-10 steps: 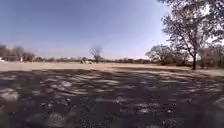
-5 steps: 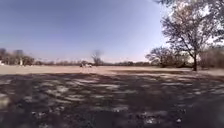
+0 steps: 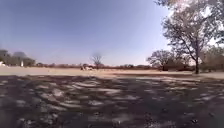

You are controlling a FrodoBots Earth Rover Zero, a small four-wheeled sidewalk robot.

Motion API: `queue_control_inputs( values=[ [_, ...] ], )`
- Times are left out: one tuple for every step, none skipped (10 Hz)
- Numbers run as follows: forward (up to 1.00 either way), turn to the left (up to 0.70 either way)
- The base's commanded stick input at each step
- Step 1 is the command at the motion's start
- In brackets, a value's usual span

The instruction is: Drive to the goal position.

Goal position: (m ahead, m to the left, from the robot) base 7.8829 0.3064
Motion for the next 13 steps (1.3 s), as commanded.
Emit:
queue_control_inputs(
  values=[
    [0.5,0.46],
    [0.5,0.48],
    [0.5,0.5],
    [0.5,0.5],
    [0.5,0.42],
    [0.5,0.28],
    [0.5,0.14],
    [0.5,0.04],
    [0.5,0.0],
    [0.5,0.0],
    [0.5,0.0],
    [0.5,0.0],
    [0.5,0.0]
  ],
)
